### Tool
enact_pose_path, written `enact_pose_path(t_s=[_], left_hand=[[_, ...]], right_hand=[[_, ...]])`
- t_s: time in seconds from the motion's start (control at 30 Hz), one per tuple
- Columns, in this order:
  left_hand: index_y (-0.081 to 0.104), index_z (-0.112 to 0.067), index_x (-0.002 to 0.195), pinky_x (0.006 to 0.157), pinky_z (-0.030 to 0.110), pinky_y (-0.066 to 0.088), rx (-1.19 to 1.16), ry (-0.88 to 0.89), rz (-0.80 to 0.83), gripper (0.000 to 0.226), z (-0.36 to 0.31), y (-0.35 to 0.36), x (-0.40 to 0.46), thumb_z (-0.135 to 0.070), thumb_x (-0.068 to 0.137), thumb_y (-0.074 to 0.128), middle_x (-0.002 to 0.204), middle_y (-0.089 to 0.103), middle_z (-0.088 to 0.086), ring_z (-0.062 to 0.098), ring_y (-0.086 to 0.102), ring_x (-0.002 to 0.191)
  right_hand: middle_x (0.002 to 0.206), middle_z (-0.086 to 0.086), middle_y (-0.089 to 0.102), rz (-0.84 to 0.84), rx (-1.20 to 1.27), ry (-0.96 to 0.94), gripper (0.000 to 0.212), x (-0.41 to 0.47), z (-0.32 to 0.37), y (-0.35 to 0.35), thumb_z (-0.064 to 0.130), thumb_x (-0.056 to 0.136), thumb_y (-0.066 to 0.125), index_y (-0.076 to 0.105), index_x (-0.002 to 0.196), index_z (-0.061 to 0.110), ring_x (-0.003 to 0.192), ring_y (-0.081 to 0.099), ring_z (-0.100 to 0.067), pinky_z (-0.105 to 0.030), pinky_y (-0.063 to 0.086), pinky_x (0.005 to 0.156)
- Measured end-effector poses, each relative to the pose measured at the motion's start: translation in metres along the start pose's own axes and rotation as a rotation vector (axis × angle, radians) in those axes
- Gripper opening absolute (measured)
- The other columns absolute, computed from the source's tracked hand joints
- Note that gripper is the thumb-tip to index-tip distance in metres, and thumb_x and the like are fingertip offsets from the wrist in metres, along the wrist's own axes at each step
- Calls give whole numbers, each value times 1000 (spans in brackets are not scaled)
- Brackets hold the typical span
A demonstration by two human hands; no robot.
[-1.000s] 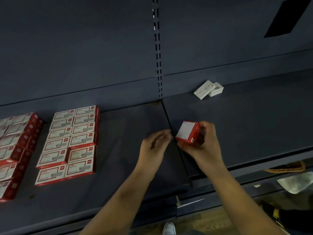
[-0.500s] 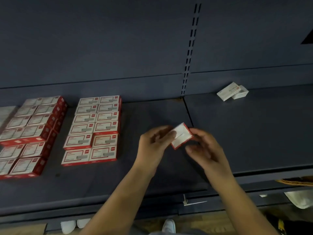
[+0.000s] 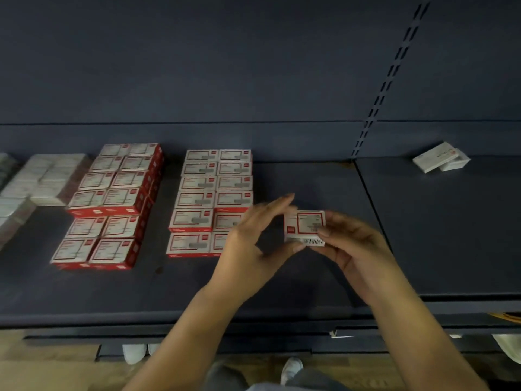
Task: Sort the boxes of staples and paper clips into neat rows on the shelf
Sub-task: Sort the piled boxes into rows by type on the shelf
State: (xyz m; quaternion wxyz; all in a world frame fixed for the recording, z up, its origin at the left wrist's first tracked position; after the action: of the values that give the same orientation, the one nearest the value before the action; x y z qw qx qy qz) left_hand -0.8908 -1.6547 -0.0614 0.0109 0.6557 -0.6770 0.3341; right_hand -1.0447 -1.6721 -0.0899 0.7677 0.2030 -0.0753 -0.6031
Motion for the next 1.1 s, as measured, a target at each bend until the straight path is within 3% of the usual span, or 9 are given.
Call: enact_pose_path(t_s=[0.17,0.27,0.37,0.47,0.63,0.77,0.87,0.97,1.1], left_hand=[[51,-44,119,95,20,43,-131,-163,26,47,23,-32,-13,-43,74,64,118,57,-15,2,54,113],[53,-40,119,96,29,47,-186,-180,10,46,29,-49,-21,-38,75,65,117,63,-9,7,58,112],[55,-41,120,94,25,47,-234,-208,-9,49,35,-65,-26,-37,73,67,112,64,-20,5,59,110],[61,-29,114,87,20,49,-361,-238,-54,41,41,-77,-31,-22,76,74,107,67,-20,6,63,104],[63,-7,95,74,21,52,-667,-376,-183,17,56,-89,-35,-11,79,59,89,72,-5,11,68,88],[67,-7,98,77,32,55,-778,-440,-184,21,64,-90,-33,-15,81,57,95,71,4,22,67,93],[74,-18,84,77,35,56,-858,-485,-160,17,66,-88,-32,-21,79,57,88,71,3,21,67,87],[75,-18,74,68,25,55,-894,-511,-110,16,66,-83,-32,-22,82,62,79,72,1,15,68,77],[75,-15,78,65,23,53,-964,-498,-78,19,64,-84,-32,-15,84,57,81,72,3,15,68,78]], right_hand=[[98,-11,71,-16,-25,-46,66,5,-8,28,34,40,91,72,100,16,95,67,-24,-26,54,75],[99,-11,71,9,-28,-45,67,9,-13,49,34,42,90,70,104,17,96,67,-24,-26,54,75],[100,-10,71,36,-34,-30,65,10,-21,67,35,43,90,71,103,18,96,67,-24,-25,54,74],[98,-10,71,53,-33,-38,51,11,-27,85,37,48,88,74,93,19,94,67,-23,-26,55,73],[90,-10,72,63,20,-57,37,12,-35,104,37,50,86,72,77,17,86,69,-22,-25,56,65],[80,-1,67,106,-101,-102,56,10,-27,117,34,49,88,66,100,34,74,68,-21,-26,55,58],[70,10,63,104,-376,-191,77,7,-20,127,25,55,84,49,122,38,63,62,-4,-17,50,57],[82,27,58,60,-588,-243,79,7,-17,130,36,54,81,47,125,33,82,58,7,-10,47,71],[112,19,57,115,-658,-216,73,8,-21,136,64,52,76,60,116,33,112,56,-8,-20,49,85]])
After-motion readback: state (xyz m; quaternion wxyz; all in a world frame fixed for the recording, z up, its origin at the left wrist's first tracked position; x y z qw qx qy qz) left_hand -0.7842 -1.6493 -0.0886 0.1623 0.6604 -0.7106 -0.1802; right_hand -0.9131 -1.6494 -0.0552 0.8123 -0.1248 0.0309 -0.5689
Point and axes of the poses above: each hand's wrist, its own x-axis towards the middle knuckle, its own y-axis out of the palm, z = x × y, the point moved 6 cm from there along x, towards the middle knuckle
